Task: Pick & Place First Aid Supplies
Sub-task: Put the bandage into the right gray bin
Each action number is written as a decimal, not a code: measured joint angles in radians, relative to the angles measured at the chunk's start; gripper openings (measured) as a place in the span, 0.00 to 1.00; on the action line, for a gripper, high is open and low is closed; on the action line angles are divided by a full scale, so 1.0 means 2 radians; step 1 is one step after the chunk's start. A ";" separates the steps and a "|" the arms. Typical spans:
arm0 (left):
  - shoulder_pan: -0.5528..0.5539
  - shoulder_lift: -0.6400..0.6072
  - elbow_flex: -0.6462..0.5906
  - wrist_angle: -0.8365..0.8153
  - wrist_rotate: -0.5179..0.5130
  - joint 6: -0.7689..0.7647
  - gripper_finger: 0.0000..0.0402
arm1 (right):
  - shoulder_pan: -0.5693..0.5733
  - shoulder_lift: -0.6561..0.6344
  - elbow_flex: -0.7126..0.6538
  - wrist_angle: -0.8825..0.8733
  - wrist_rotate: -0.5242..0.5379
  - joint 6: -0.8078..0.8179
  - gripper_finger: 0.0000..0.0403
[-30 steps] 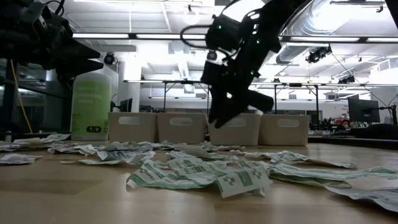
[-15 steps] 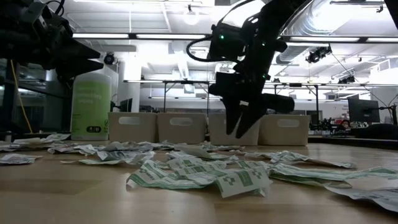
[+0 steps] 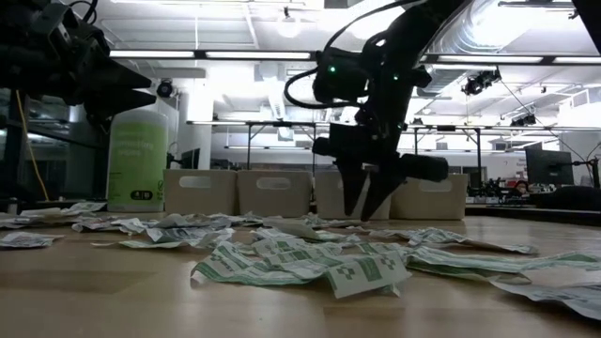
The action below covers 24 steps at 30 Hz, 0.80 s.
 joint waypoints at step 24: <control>0.000 0.000 0.000 0.000 -0.001 0.000 0.37 | -0.025 0.039 0.002 -0.010 -0.047 0.001 0.11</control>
